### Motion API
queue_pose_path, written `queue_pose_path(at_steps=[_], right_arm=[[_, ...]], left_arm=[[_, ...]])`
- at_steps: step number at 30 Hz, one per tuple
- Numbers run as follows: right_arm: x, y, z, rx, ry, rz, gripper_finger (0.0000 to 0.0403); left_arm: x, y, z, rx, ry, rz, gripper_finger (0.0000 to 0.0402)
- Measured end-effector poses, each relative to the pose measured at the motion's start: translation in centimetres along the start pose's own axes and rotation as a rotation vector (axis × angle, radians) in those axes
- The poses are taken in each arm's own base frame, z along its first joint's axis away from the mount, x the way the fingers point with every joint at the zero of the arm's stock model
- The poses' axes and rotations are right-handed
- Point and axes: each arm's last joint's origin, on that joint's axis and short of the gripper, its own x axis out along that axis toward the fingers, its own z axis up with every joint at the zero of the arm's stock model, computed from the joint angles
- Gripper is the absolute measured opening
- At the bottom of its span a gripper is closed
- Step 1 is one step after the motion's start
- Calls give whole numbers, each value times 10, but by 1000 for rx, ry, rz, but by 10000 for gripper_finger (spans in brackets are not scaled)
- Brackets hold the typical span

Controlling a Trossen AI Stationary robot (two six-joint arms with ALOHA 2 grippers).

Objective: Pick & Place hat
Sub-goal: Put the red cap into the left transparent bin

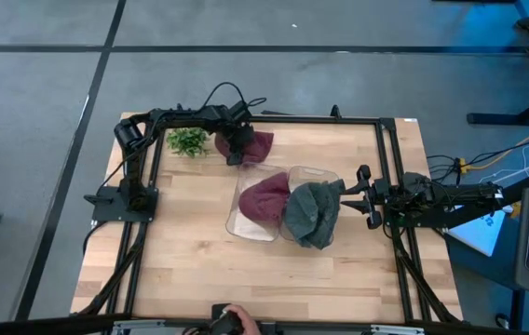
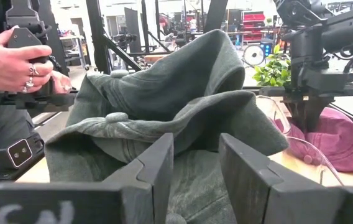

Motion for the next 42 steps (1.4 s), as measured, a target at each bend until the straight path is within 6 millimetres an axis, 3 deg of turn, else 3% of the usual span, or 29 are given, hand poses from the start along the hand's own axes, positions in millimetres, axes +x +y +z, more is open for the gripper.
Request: queue_pose_path(at_steps=[5, 10, 19, 25, 29, 35, 42], right_arm=[[0, 0, 0, 0, 0, 0, 131], [0, 0, 0, 0, 0, 0, 131], [0, 0, 0, 0, 0, 0, 131], [0, 0, 0, 0, 0, 0, 131], [0, 0, 0, 0, 0, 0, 131], [0, 0, 0, 0, 0, 0, 131], [0, 0, 0, 0, 0, 0, 131]], left_arm=[[-1, 0, 0, -1, 1, 0, 11], [-9, 1, 0, -2, -9, 7, 3], [-42, 1, -3, -8, -39, 27, 3], [-58, -12, -10, -14, -12, -101, 2], [-59, -22, -11, -16, -8, -204, 2], [-58, -23, -5, 4, -40, -172, 7], [-57, -23, -5, -34, -9, -125, 61]])
